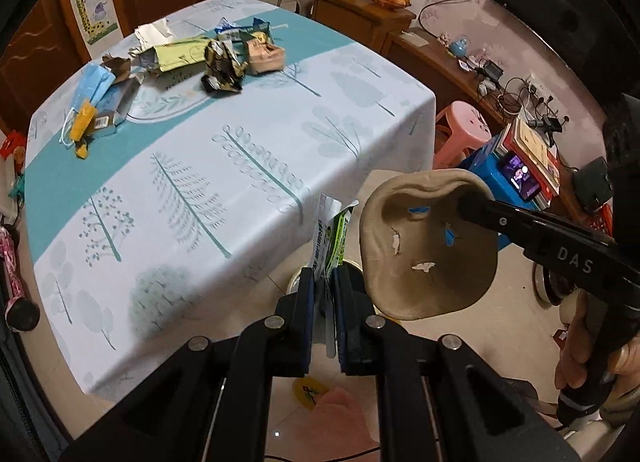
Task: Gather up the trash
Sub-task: 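Carry the cup carrier and green wrapper down to the black bin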
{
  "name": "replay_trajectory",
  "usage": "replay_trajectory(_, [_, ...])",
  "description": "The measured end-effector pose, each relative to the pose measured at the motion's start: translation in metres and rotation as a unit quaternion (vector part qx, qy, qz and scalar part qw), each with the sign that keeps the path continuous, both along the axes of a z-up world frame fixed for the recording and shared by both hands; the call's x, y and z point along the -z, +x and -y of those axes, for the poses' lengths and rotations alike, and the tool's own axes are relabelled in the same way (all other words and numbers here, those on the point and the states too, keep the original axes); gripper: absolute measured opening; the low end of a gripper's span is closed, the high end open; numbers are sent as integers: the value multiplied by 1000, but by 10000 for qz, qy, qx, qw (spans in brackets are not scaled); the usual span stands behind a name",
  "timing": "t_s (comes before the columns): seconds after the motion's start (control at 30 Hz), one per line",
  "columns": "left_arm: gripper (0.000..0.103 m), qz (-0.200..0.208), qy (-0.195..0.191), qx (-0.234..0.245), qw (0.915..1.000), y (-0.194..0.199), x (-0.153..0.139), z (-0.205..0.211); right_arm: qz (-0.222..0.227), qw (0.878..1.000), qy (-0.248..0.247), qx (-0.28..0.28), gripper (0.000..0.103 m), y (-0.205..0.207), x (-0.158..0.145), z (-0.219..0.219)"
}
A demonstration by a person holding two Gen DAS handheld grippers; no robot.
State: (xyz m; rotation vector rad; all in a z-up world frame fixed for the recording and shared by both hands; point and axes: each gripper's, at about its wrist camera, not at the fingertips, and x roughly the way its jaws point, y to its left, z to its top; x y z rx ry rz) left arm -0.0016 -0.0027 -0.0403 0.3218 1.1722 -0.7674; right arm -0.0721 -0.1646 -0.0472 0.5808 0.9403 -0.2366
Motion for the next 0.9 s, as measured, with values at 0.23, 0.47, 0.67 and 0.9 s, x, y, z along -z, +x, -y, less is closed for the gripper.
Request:
replay_trajectory(0.23, [7, -214, 168, -231, 9994, -14, 20, 23, -237, 9992, 259, -169, 11, -9, 25, 29])
replay_trajectory(0.47, [7, -498, 363, -376, 9974, -28, 61, 63, -623, 9965, 334, -441, 11, -16, 64, 52])
replay_trajectory(0.67, [7, -699, 526, -577, 9945, -30, 119, 91, -1071, 9923, 356, -503, 11, -18, 124, 71])
replay_trajectory(0.9, [7, -960, 643, -821, 9899, -22, 203, 108, -1515, 9873, 268, -402, 11, -12, 206, 84])
